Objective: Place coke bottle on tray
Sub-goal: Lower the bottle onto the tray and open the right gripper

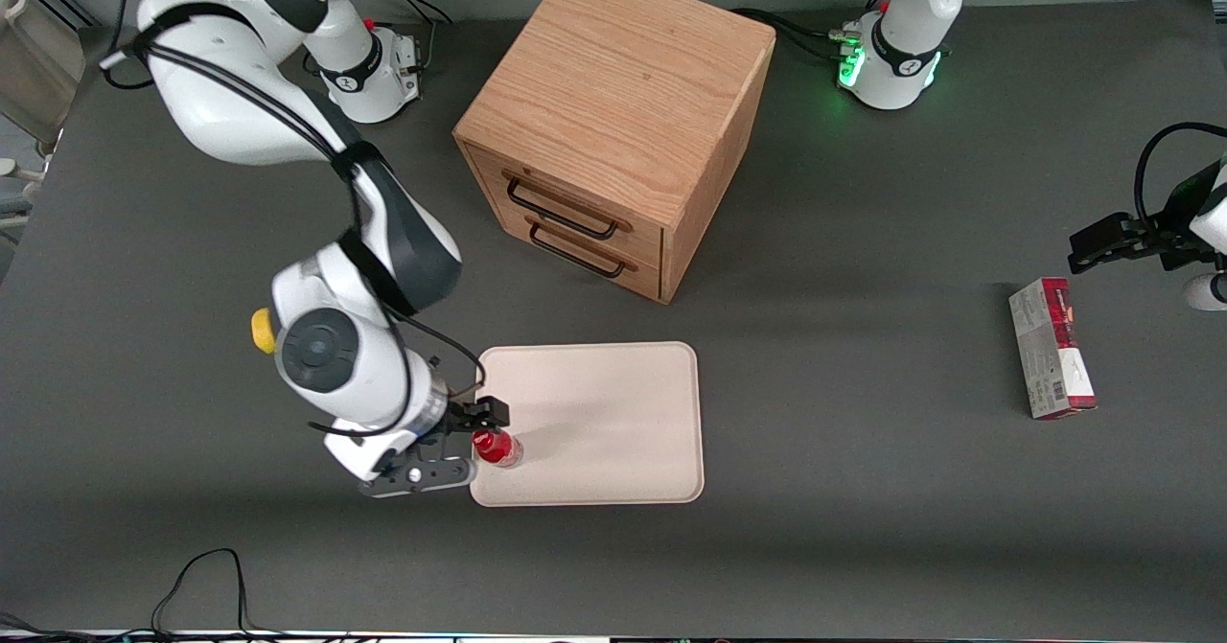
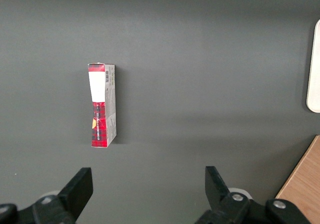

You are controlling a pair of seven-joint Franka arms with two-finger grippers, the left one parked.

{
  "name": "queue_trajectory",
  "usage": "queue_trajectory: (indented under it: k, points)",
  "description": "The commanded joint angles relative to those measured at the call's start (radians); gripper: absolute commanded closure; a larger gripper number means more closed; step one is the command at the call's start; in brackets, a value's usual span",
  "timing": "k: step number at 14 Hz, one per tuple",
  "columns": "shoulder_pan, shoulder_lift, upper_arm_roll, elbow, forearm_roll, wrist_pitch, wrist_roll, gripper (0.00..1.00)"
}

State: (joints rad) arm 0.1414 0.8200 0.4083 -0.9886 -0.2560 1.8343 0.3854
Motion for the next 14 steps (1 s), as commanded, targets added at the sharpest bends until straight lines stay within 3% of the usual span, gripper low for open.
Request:
queue_trajectory:
  k: [1,3,5,9,14]
  points:
    - [-0.037,-0.265,-0.090,-0.276,0.143,-0.021,-0.008,0.00]
    - [-0.034,-0.436,-0.190,-0.445,0.257,-0.024,-0.057,0.00]
    - [-0.032,-0.620,-0.273,-0.635,0.299,-0.030,-0.077,0.00]
    - [-0.029,-0.924,-0.380,-0.901,0.305,-0.033,-0.079,0.00]
    - [-0.029,-1.007,-0.450,-0.909,0.304,-0.124,-0.161,0.00]
